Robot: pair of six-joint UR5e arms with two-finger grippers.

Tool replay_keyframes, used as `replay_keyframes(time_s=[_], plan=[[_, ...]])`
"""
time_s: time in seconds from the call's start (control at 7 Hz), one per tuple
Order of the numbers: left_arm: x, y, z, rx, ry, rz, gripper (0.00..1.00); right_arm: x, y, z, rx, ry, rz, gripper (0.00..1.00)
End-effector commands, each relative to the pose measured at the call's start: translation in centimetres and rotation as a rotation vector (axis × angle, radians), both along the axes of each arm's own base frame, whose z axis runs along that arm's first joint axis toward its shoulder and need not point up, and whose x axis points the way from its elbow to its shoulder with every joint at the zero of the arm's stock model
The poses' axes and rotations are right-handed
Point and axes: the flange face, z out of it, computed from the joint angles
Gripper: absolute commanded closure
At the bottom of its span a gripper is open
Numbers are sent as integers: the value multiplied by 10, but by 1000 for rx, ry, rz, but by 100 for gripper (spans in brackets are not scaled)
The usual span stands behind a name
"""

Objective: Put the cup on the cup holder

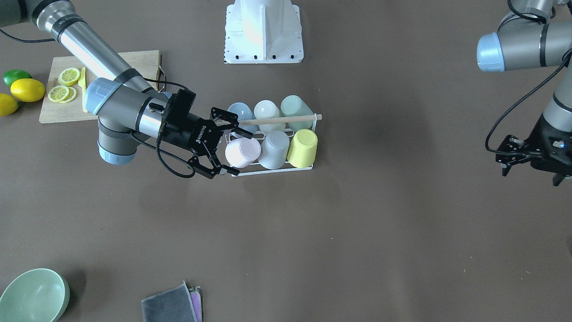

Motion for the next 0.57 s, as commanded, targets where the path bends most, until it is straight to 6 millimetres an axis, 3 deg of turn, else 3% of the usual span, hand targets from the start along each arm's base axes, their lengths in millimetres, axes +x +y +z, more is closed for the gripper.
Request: replay_keyframes(time_s=[0.0, 0.14, 0.29, 0.43], plan=[[-24, 2, 23, -159, -21, -26, 2, 49, -45, -26, -13, 100, -29, 0], [-31, 9, 37, -247, -4, -24, 2, 66, -54, -43, -43, 138, -27, 0], [-51, 18, 55, -300, 3, -48, 2, 83, -61, -60, -75, 180, -36, 0], [-67, 40, 89, -394, 78, -49, 2, 99, -61, -69, -99, 200, -23, 0]])
